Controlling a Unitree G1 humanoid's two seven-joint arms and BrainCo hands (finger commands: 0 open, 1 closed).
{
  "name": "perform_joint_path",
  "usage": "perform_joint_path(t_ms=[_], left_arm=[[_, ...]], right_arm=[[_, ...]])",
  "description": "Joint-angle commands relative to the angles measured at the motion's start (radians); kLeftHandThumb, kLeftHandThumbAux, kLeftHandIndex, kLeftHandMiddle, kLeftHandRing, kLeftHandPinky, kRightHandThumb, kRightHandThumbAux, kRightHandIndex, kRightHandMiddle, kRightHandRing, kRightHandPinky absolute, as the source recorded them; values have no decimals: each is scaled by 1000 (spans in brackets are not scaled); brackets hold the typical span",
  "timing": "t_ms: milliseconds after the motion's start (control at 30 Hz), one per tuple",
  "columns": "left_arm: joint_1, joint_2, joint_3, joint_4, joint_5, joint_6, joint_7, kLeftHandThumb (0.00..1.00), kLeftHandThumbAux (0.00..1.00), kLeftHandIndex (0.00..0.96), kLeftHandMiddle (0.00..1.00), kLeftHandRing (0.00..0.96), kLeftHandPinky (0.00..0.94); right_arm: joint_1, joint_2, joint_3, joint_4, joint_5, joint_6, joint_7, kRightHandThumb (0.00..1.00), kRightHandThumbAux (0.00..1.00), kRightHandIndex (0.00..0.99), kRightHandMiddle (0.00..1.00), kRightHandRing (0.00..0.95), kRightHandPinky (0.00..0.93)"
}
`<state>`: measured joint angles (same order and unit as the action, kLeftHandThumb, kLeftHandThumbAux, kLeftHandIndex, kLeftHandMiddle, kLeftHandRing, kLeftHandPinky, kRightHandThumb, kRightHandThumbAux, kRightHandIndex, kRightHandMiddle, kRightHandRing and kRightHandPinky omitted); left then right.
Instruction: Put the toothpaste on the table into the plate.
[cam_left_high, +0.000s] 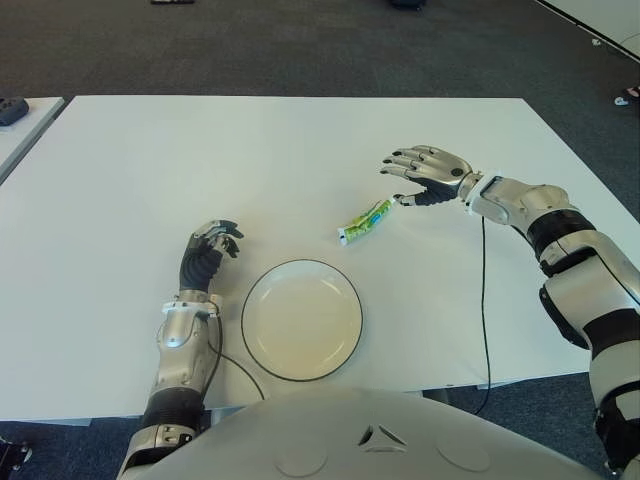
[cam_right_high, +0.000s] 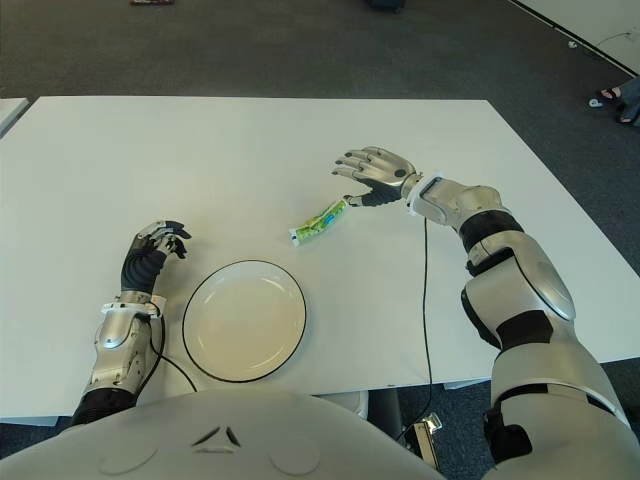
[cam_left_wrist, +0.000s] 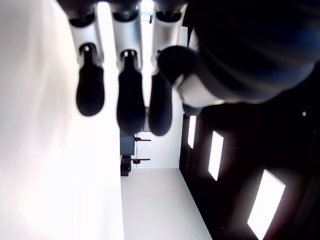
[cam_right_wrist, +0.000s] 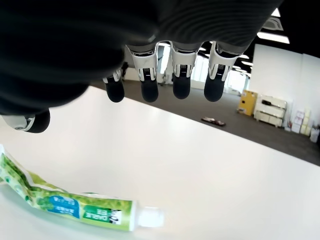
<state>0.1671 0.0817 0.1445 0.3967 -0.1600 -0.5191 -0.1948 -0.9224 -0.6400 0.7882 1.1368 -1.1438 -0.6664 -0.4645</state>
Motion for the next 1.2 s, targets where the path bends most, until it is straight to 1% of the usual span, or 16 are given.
perform_joint_path(t_ms=[33,300,533,733,1000,1200], left_arm=[[-22,5,1,18,3,-8,-7,836,675,419,503,647,652],[-29,19,1,31,10,0,-10,837,675,419,505,652,647],[-33,24,-1,36,27,-2,5,837,675,420,503,651,649],[-32,20,2,30,24,10,5,836,675,420,500,645,633],[-37,18,6,36,13,23,-1,836,676,416,503,648,647],[-49,22,2,53,46,10,23,836,676,420,497,646,640]], right_arm=[[-42,40,48,72,-42,61,-44,533,151,0,0,0,0],[-70,79,98,137,-62,153,-86,531,141,0,0,0,0],[-80,105,140,172,-73,210,-97,534,126,0,0,0,0],[-84,115,164,185,-76,225,-99,534,118,0,0,0,0],[-81,129,192,197,-82,250,-90,550,124,0,0,0,0],[-70,148,228,214,-102,296,-70,558,134,0,0,0,0]])
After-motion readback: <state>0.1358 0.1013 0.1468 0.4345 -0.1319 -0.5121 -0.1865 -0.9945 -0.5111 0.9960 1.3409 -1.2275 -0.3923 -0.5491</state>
